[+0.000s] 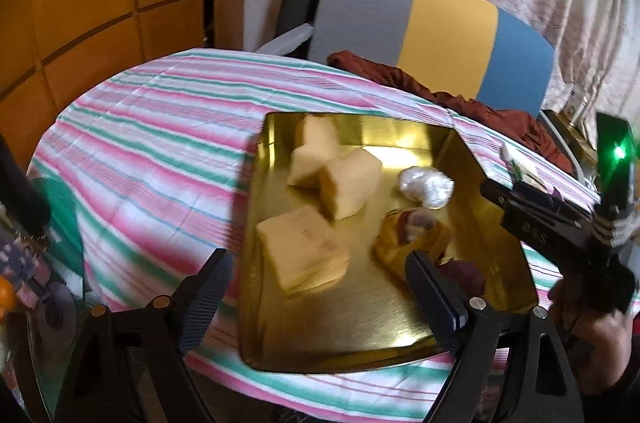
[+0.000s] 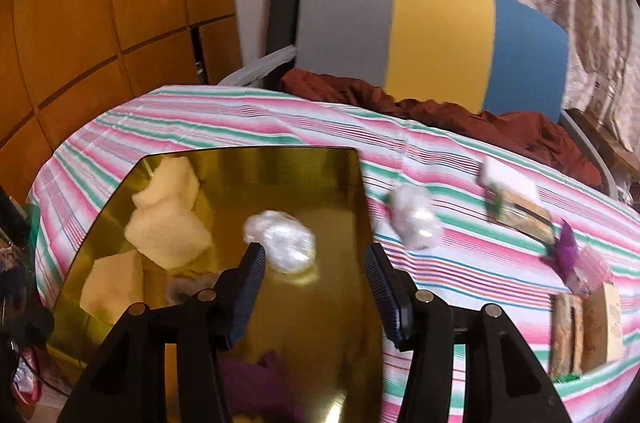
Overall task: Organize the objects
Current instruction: 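Carry the plastic-wrapped bundle into the gold tray and open the right gripper, then grasp a second plastic-wrapped bundle with the left gripper while the right grasps the cream box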
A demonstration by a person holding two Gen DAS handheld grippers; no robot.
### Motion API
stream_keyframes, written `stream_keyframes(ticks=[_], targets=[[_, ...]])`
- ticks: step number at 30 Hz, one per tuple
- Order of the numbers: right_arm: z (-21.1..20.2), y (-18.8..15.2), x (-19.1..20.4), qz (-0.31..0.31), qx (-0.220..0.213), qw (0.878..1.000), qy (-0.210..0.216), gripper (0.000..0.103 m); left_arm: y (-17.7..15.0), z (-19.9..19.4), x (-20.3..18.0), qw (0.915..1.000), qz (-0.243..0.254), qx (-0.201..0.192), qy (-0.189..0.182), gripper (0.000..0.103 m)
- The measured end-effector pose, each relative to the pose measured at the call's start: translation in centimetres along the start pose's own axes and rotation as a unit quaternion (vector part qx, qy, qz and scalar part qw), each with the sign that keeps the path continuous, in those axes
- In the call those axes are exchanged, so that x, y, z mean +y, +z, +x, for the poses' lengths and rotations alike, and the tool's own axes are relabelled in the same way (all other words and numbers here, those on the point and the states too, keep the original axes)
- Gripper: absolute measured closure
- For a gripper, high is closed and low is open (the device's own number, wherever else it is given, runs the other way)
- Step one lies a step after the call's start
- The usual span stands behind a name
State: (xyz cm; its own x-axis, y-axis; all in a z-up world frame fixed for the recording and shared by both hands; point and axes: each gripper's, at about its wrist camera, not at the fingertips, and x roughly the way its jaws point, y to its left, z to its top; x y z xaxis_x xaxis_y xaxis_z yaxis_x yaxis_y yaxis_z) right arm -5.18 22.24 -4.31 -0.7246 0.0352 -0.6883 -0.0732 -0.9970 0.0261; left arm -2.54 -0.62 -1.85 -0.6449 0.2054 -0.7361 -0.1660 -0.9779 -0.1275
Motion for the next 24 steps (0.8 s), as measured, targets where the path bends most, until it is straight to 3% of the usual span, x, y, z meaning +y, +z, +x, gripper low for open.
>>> stream_keyframes(ticks=[7, 12, 15, 19, 24], targets=[[-1.7, -2.7, -7.2, 0.056, 0.014, 0.997, -0.055, 0.050, 2.9, 0.4, -5.4, 0.9957, 0.078, -0.008, -0.049, 0.016], [-1.8, -5.2, -12.1, 0.096, 0.030, 0.990, -0.095, 0.050, 5.8, 1.5, -11.3, 0.9830, 0.151, -0.009, -0.103, 0.016], [-1.3, -6.6, -14.3, 0.123, 0.043, 0.986, -0.107, 0.050, 7.8, 3.2, -15.5, 0.9710, 0.199, 0.001, -0.133, 0.022], [-0.5, -7.8, -15.3, 0.139, 0.050, 0.984, -0.099, 0.050, 9.6, 7.0, -20.9, 0.9575, 0.234, 0.048, -0.162, 0.036], [0.4, -8.6, -15.4, 0.142, 0.053, 0.985, -0.082, 0.050, 10.3, 13.7, -25.4, 0.9485, 0.262, 0.119, -0.132, 0.049]])
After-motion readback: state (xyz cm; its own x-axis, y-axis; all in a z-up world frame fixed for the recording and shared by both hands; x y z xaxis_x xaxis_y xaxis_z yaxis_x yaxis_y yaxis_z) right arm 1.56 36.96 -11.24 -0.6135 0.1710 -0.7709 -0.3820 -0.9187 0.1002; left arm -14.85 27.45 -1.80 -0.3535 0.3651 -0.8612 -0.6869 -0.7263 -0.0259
